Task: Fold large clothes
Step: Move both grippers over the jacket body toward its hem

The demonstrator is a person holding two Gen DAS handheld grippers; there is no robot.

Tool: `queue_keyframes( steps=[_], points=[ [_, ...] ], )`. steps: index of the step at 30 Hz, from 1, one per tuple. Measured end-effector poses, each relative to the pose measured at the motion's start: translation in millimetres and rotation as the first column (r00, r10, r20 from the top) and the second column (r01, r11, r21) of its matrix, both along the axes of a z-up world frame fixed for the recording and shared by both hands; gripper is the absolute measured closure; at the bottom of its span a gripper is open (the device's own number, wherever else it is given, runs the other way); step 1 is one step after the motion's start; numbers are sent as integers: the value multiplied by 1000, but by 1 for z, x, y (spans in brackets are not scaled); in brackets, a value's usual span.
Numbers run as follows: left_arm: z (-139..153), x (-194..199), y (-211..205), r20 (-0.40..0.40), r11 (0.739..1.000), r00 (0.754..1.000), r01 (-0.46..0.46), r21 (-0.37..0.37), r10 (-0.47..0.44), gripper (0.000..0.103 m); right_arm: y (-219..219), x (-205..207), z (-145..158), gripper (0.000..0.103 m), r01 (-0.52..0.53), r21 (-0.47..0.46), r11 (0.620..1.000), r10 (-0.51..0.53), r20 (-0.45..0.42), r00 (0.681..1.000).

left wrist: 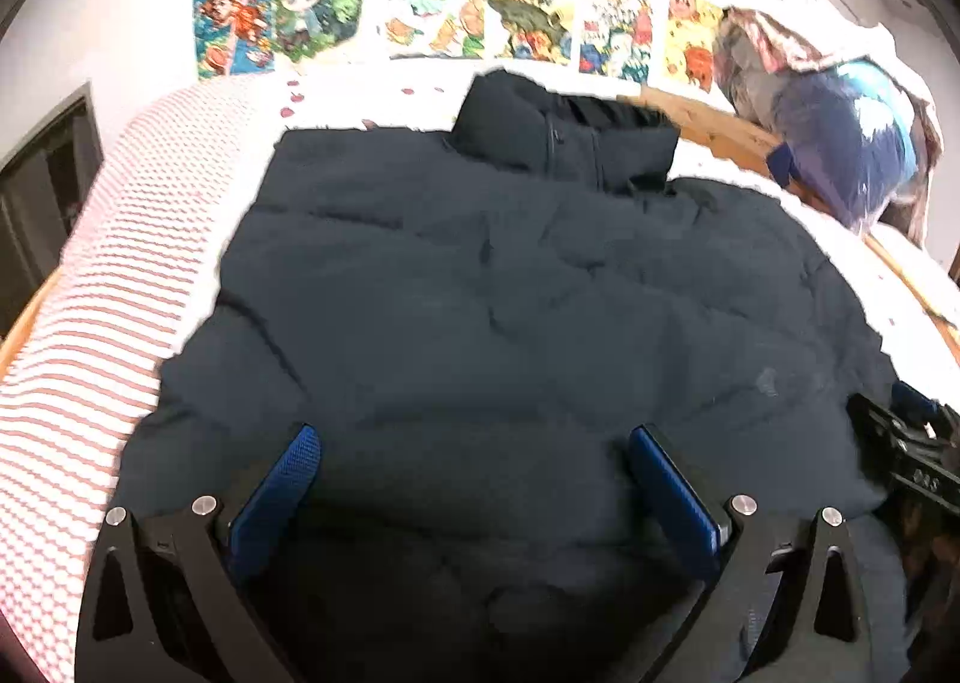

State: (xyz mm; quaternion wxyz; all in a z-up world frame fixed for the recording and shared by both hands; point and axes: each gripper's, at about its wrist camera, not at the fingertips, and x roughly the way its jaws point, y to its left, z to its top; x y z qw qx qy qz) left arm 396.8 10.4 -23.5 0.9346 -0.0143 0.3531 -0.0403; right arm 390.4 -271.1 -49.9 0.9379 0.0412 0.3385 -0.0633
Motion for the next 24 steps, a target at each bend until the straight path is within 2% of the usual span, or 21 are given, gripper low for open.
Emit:
queue_keyframes(
  steps=[4, 7, 10, 19, 24],
  points=[
    [28, -20, 6, 33, 998, 999, -5, -57, 7, 0, -3, -25, 28, 4, -19, 46, 999, 16, 61, 998],
    [43, -37, 8, 18, 995, 1000, 0, -104, 2, 0, -6, -40, 45, 4, -49, 125, 991, 40, 70, 997],
    [58, -54, 12, 2, 991, 1000, -2, -134, 2, 0, -5, -51, 60, 4, -68, 159, 985, 56, 77, 995],
    [112, -107, 16, 50, 996, 999, 24, -85, -20, 0, 13, -104, 118, 4, -167, 144, 975, 150, 121, 981],
    [141, -112, 24, 55, 996, 998, 21, -85, -17, 0, 17, -116, 153, 4, -200, 134, 971, 181, 144, 973]
  ],
)
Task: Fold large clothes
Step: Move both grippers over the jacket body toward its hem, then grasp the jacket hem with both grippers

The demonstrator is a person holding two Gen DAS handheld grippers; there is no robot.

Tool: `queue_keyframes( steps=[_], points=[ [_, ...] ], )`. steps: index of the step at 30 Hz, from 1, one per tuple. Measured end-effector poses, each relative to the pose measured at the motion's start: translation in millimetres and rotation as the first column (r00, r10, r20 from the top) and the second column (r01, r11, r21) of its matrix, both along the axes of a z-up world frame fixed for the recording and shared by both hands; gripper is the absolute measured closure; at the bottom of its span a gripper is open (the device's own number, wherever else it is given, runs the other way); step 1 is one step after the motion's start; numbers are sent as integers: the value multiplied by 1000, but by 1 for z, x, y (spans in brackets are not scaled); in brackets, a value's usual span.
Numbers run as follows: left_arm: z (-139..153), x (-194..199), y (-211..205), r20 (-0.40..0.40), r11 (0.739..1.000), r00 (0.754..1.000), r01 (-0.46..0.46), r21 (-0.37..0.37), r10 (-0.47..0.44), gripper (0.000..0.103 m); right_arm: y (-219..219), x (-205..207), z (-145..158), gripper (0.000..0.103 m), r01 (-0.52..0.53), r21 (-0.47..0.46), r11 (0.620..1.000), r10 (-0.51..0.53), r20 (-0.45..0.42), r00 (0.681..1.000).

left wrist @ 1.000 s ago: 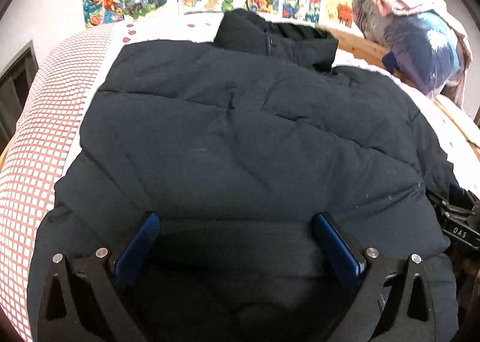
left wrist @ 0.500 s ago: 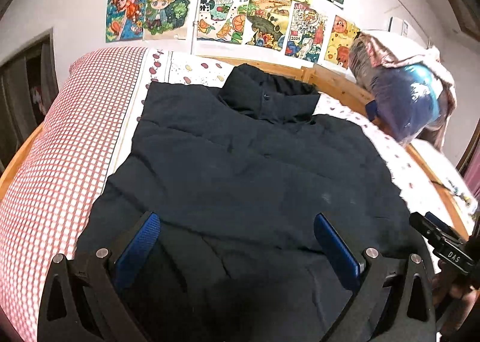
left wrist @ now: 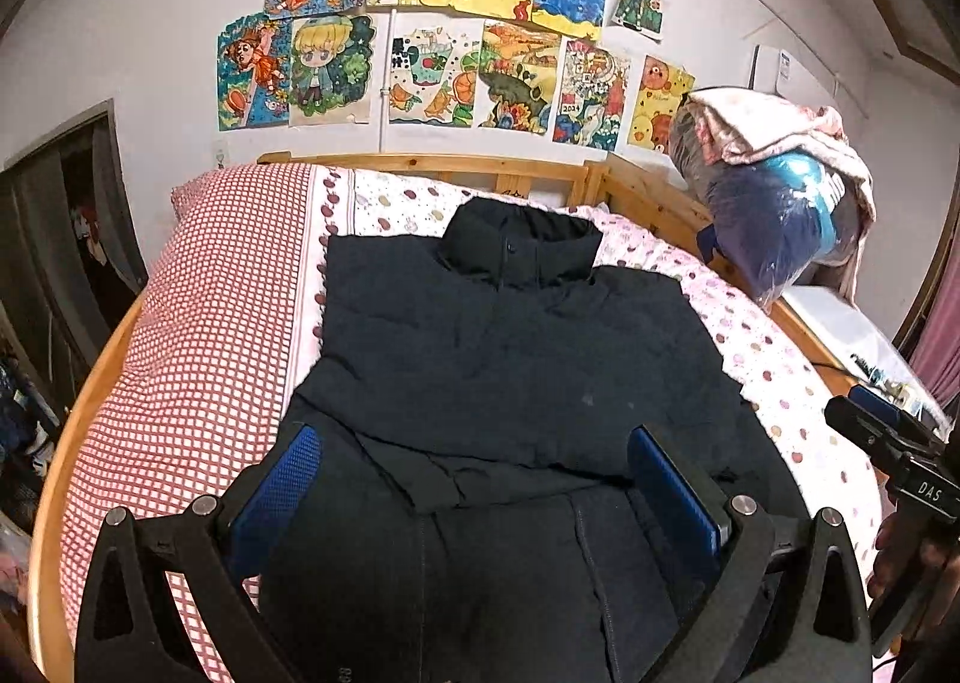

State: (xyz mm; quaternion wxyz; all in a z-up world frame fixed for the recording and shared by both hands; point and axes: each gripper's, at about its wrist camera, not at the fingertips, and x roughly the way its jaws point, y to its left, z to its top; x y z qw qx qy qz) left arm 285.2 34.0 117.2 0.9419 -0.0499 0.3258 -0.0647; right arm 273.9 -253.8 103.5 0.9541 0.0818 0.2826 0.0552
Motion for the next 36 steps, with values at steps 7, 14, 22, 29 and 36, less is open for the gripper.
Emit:
queue_keyframes(
  steps=[7, 14, 22, 29, 36],
  points=[
    [24, 23, 4, 25, 999, 1000, -6, 54, 5, 0, 0, 10, 35, 4, -12, 25, 1000, 12, 18, 1000],
    [23, 77, 9, 1, 996, 1000, -3, 91, 3, 0, 2, 61, 43, 4, -15, -17, 1000, 15, -17, 1000],
    [-1, 162, 12, 31, 996, 999, 18, 87, -21, 0, 7, 155, 25, 4, -25, -52, 998, 21, -69, 997],
    [-39, 257, -7, 41, 996, 997, 60, 71, -63, 0, 7, 248, -23, 4, -63, 38, 997, 67, -103, 992],
    [-62, 340, -24, 74, 995, 993, 84, 58, -88, 11, 9, 339, -55, 6, -60, 80, 995, 67, -95, 993]
  ],
)
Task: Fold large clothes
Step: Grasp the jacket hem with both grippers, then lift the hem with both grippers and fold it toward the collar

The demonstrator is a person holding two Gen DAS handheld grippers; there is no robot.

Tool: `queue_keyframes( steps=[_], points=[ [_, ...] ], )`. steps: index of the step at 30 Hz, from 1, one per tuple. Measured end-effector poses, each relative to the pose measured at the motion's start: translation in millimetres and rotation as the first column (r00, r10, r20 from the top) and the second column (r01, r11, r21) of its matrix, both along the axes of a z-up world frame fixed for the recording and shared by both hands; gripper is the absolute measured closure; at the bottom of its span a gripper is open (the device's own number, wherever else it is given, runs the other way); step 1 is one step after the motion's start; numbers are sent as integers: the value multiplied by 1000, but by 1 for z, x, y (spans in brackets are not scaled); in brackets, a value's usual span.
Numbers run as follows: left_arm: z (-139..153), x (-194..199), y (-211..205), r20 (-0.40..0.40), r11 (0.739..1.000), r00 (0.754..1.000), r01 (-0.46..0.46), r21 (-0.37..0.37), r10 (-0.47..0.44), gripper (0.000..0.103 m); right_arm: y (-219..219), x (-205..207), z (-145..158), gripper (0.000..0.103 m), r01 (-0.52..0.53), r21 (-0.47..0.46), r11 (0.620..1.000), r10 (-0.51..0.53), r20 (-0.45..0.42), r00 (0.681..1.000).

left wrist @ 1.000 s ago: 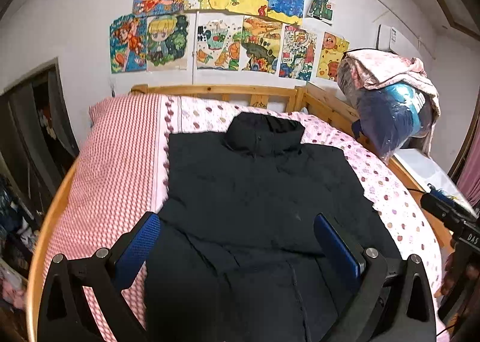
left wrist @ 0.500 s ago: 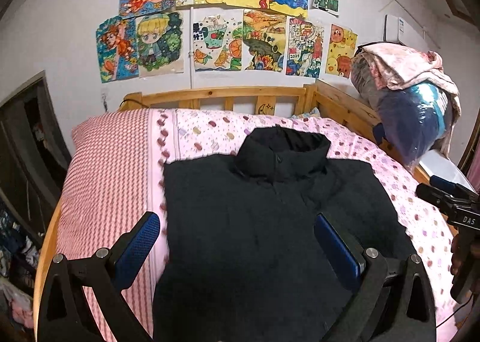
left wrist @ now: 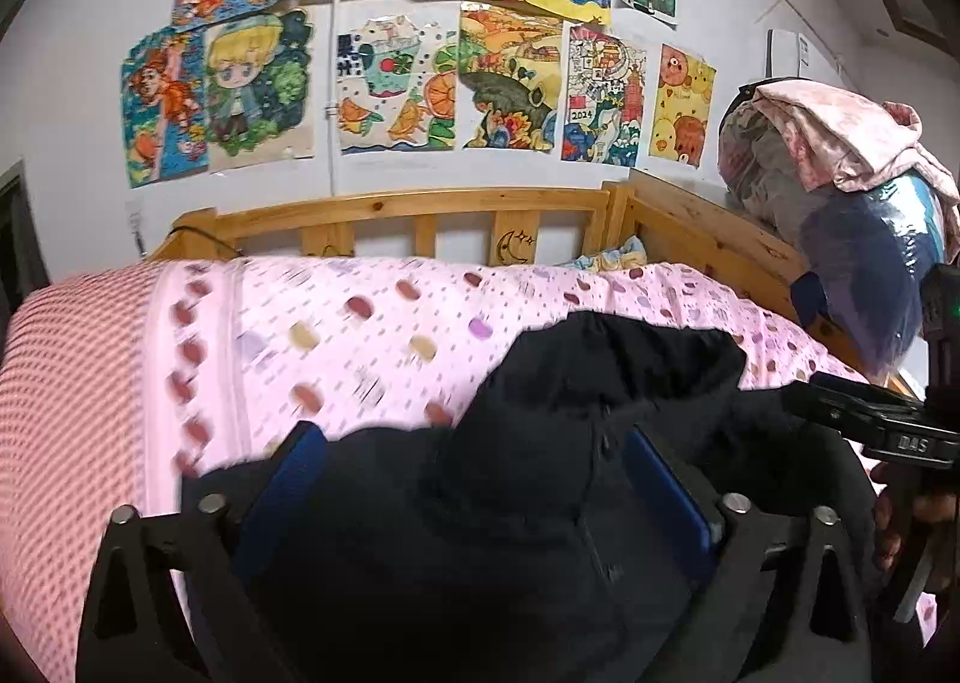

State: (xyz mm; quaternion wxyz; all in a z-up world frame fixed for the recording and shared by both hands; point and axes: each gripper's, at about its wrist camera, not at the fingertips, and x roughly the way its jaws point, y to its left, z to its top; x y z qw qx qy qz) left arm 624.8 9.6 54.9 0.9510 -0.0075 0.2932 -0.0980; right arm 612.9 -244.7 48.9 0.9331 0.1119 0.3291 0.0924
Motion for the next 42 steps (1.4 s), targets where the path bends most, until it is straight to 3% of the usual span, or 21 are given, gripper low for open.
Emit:
queue_keyframes(
  steps=[1, 3, 8, 10, 13, 14, 15, 16, 20, 26, 31, 36, 38, 42],
  points=[
    [-3, 10, -3, -7, 1000, 1000, 11, -6, -11, 22, 1, 12, -2, 7, 4, -10, 1000, -4, 2, 1000],
    [-8, 25, -6, -22, 1000, 1000, 9, -24, -10, 33, 1, 31, -3, 17, 12, -19, 1000, -12, 9, 1000],
    [-18, 55, -10, -53, 997, 998, 24, -74, -28, 53, -4, 66, 0, 28, 41, -22, 999, -40, 46, 998],
    [-20, 64, -11, -81, 997, 996, 18, -78, -24, 76, -3, 81, -3, 33, 15, -20, 1000, -15, 8, 1000],
    [-21, 70, -8, -102, 994, 995, 3, -106, -14, 93, 0, 93, -11, 46, -32, -10, 999, 32, -35, 999],
    [-20, 68, -7, -100, 994, 995, -5, -111, -6, 94, 1, 94, -12, 56, -38, -11, 999, 37, -34, 999],
    [-18, 65, -6, -92, 993, 996, -12, -113, 1, 95, 2, 94, -12, 80, -39, -10, 999, 39, -29, 999],
    [-18, 60, -5, -83, 993, 997, -12, -113, 3, 96, 1, 90, -11, 90, -27, -6, 1000, 27, -16, 1000],
    [-14, 40, 5, -68, 996, 997, 20, -81, -26, 97, -8, 64, -6, 95, -27, 34, 999, 25, 44, 999],
    [-27, 1, 19, -125, 991, 985, 115, -66, -122, 97, -2, 13, -2, 97, -124, -98, 987, 130, 59, 990],
    [-58, -17, 6, -204, 985, 964, 169, -18, -169, 98, -9, -2, -20, 97, -162, -124, 979, 160, -26, 987],
    [-82, -23, -13, -291, 966, 940, 223, 131, -178, 98, -4, -14, -49, 97, -187, -170, 968, 168, -120, 978],
    [-83, -24, -19, -286, 958, 943, 227, 177, -170, 98, 0, -13, -56, 97, -188, -192, 963, 162, -143, 976],
    [-73, -29, -12, -240, 958, 951, 236, 160, -194, 96, 2, -14, -47, 95, -179, -195, 964, 154, -138, 978]
  ],
)
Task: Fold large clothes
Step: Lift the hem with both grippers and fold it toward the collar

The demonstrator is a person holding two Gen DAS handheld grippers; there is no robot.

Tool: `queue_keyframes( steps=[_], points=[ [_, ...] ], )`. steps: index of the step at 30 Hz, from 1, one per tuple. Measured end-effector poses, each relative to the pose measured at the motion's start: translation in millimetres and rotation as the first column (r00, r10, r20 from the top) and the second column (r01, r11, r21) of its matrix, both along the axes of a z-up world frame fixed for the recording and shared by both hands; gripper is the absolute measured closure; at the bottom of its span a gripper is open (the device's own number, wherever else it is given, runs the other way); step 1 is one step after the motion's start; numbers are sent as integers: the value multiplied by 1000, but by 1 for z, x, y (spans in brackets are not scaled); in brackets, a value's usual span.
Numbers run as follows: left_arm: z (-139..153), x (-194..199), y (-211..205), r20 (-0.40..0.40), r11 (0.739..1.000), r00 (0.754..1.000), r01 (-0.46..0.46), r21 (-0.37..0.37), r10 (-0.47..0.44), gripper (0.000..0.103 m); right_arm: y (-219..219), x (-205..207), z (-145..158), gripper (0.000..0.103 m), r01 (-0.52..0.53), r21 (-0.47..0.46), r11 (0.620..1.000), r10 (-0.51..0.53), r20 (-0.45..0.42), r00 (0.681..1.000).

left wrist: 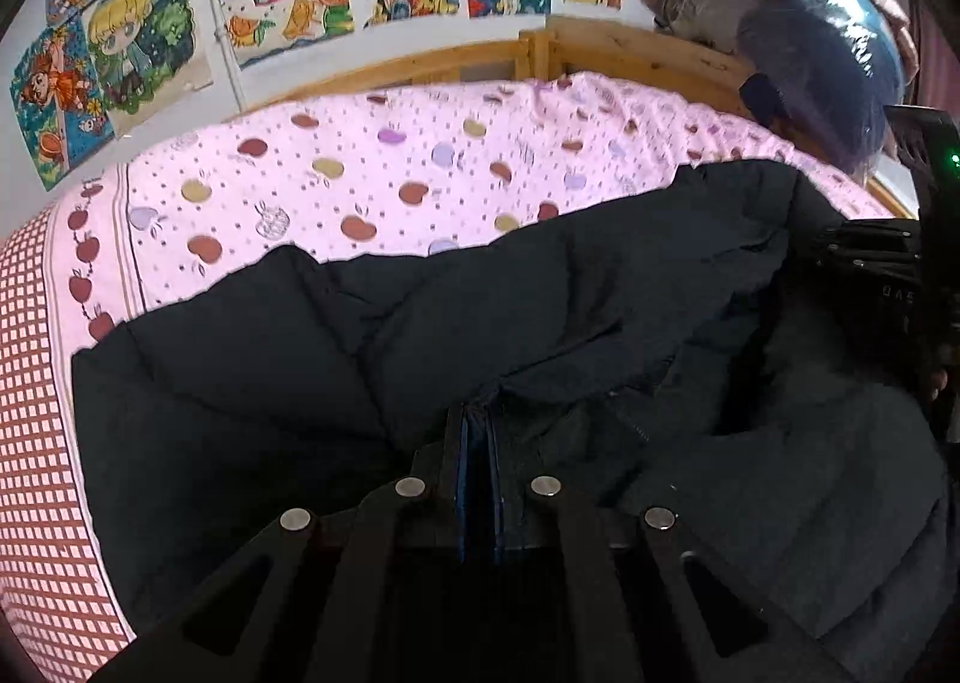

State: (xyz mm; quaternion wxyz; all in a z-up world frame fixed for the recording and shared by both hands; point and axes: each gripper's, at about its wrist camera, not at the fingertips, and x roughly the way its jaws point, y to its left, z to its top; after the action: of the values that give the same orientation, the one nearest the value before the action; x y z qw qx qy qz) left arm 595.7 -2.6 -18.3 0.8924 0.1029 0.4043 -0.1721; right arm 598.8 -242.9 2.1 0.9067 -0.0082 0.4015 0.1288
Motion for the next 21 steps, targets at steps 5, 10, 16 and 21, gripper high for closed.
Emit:
queue_keyframes(
  steps=[5, 10, 16, 21],
  points=[
    [7, -5, 13, 17, 998, 1000, -12, -69, 14, 93, -10, -7, 15, 88, -22, 58, 998, 21, 19, 1000],
    [31, -19, 22, 148, 985, 989, 10, -172, 15, 68, -14, -18, 41, 66, -56, 159, 986, 39, 109, 993],
    [61, 14, 17, 161, 953, 979, -69, -296, 121, 61, -2, 7, 66, 58, -79, 246, 966, 33, 185, 982],
    [45, 56, 7, -8, 930, 992, -123, -347, 129, 68, 15, 52, 41, 74, -28, 359, 933, 8, 56, 998]
  ],
)
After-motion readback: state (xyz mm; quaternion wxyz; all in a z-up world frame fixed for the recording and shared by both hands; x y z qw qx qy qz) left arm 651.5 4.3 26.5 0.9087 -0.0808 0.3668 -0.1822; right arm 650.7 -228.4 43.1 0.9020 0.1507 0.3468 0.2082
